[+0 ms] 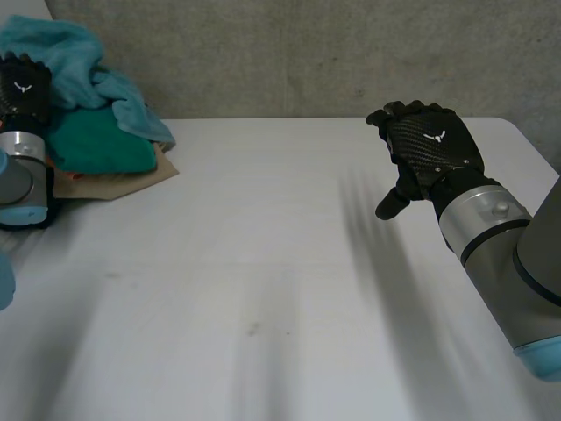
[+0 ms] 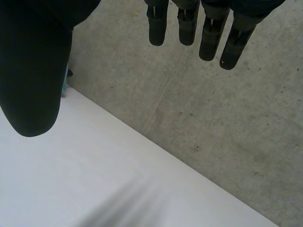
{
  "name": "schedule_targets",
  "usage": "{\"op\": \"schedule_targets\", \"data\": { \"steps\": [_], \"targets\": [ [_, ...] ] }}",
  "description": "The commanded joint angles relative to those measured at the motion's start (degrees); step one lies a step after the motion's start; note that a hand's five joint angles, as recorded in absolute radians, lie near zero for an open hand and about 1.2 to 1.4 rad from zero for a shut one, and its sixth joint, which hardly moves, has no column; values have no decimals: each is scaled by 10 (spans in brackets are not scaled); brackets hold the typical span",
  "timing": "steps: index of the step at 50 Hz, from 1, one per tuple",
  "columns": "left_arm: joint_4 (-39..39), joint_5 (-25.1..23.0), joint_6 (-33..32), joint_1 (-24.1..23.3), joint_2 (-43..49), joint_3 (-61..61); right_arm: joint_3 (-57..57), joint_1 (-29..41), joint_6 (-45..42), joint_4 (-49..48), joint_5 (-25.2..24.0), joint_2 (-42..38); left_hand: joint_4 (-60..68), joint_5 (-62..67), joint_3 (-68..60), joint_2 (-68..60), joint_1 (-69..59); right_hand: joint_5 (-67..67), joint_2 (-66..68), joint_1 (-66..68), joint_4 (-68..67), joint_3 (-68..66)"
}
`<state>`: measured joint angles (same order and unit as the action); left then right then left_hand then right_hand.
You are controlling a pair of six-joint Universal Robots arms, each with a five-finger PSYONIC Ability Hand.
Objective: Fold the laundry.
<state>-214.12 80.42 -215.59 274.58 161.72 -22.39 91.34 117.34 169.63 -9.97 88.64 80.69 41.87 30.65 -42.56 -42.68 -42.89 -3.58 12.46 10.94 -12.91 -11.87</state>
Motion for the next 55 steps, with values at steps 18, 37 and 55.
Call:
{"op": "schedule_targets", "data": {
  "steps": [18, 37, 55],
  "targets": [
    [-3, -59, -19, -96, -328, -425, 2, 0, 0, 2, 0, 0, 381, 394, -374, -373, -371, 36, -25, -9, 29, 19],
    [54, -74, 149, -312, -577, -759, -3, -1, 0, 3, 0, 2, 381, 394, -374, -373, -371, 36, -25, -9, 29, 19],
    [70, -87, 178, -281, -563, -743, -4, 3, -1, 9, -24, -4, -298, -286, 305, 306, 308, 36, -25, -9, 29, 19]
  ]
}}
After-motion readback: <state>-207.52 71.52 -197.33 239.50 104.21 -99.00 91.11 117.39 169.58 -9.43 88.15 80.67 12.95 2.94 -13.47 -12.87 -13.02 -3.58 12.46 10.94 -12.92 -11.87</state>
